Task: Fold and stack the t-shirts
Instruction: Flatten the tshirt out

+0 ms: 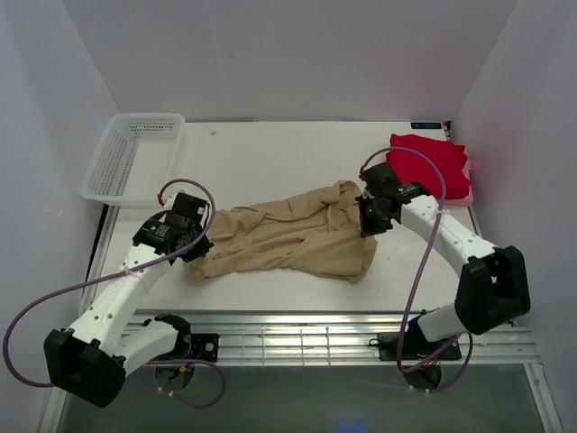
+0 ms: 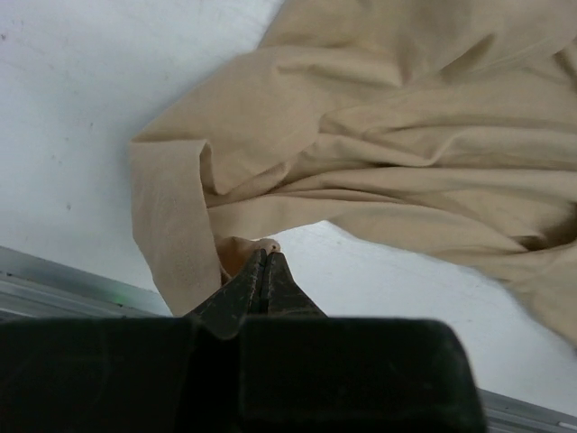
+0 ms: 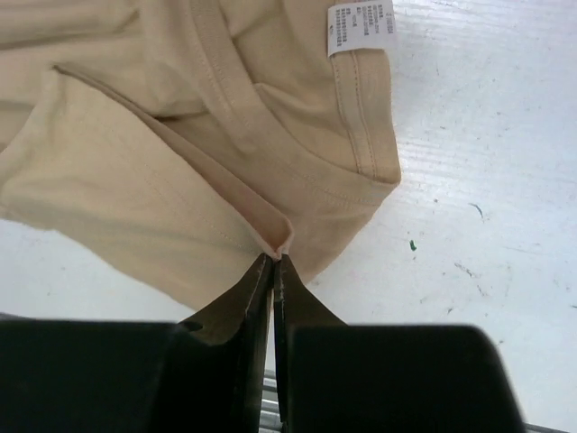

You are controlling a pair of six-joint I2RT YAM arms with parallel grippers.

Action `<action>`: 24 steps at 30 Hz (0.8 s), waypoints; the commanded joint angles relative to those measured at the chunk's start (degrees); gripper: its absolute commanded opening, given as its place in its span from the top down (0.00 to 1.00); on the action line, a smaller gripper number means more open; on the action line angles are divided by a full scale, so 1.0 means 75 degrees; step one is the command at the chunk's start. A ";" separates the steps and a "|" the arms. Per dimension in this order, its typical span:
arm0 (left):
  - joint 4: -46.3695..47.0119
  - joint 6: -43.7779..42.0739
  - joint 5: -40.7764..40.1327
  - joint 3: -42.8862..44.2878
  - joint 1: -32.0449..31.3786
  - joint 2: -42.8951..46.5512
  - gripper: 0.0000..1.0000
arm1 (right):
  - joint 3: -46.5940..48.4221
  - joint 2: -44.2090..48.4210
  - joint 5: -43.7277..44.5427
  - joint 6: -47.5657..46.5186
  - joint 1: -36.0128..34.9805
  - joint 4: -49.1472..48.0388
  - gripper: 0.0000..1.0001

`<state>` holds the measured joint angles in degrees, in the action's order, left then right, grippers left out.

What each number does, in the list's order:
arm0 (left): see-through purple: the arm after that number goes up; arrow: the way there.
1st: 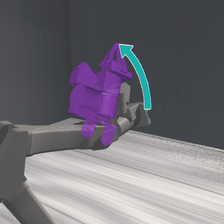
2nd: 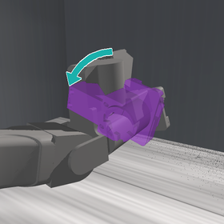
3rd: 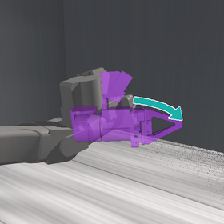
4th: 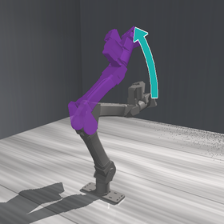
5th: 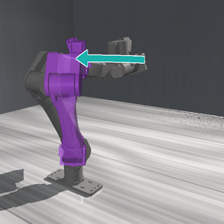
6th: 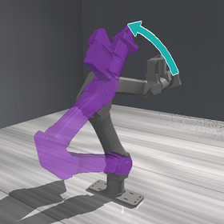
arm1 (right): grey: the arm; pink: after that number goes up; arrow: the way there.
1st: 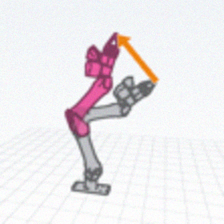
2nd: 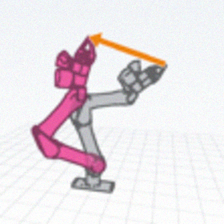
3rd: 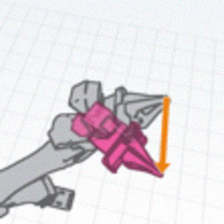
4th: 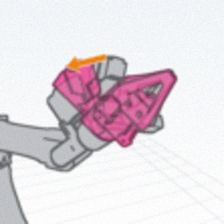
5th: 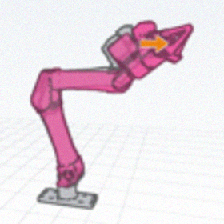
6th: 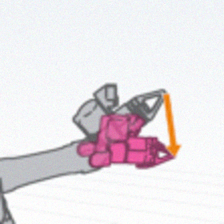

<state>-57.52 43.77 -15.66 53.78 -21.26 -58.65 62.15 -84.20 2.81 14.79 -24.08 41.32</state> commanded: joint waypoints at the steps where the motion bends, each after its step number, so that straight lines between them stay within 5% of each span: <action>1: 0.0249 -0.0116 0.0315 -0.0584 -0.0002 -0.0194 1.00 | 0.0058 0.0353 -0.0210 -0.0190 -0.0024 0.0854 0.92; 5: 0.1209 -0.0514 0.0845 -0.0165 -0.0002 -0.1726 1.00 | 0.0780 -0.0639 0.0012 -0.0260 -0.0013 0.0901 0.92; 9: 0.1143 -0.1241 0.0917 0.2490 0.0010 -0.4338 1.00 | 0.3694 -0.2000 0.0328 -0.0401 -0.0001 0.1029 0.92; 12: 0.0534 -0.1580 0.0566 0.6003 0.0138 -0.6401 1.00 | 0.7277 -0.3627 0.0749 -0.0506 0.0209 0.1579 0.92; 13: 0.0347 -0.1605 0.0483 0.8159 0.0185 -0.6893 1.00 | 0.9376 -0.4073 0.0901 -0.0483 0.0372 0.1766 0.92; 16: -0.0020 -0.1676 0.0423 1.2381 0.0501 -0.8816 1.00 | 1.1245 -0.4980 0.0787 -0.0168 0.0852 0.1209 0.92; 19: 0.1288 -0.1102 0.0554 1.1924 0.1052 -0.8308 1.00 | 0.9417 -0.3848 0.0518 -0.0177 0.1112 -0.2042 0.92; 21: 0.3710 -0.0996 0.0529 0.9479 0.1287 -0.6710 1.00 | 0.7351 -0.2592 0.0539 -0.0272 0.1124 -0.4545 0.92; 24: 0.7403 -0.1100 0.0705 0.6320 0.1440 -0.4879 1.00 | 0.7731 -0.2484 0.0343 -0.0681 0.1206 -0.4899 0.92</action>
<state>-30.24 35.22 -10.46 116.05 -11.64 -110.93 118.78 -105.78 6.85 12.58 -14.09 23.20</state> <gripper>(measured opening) 0.019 0.080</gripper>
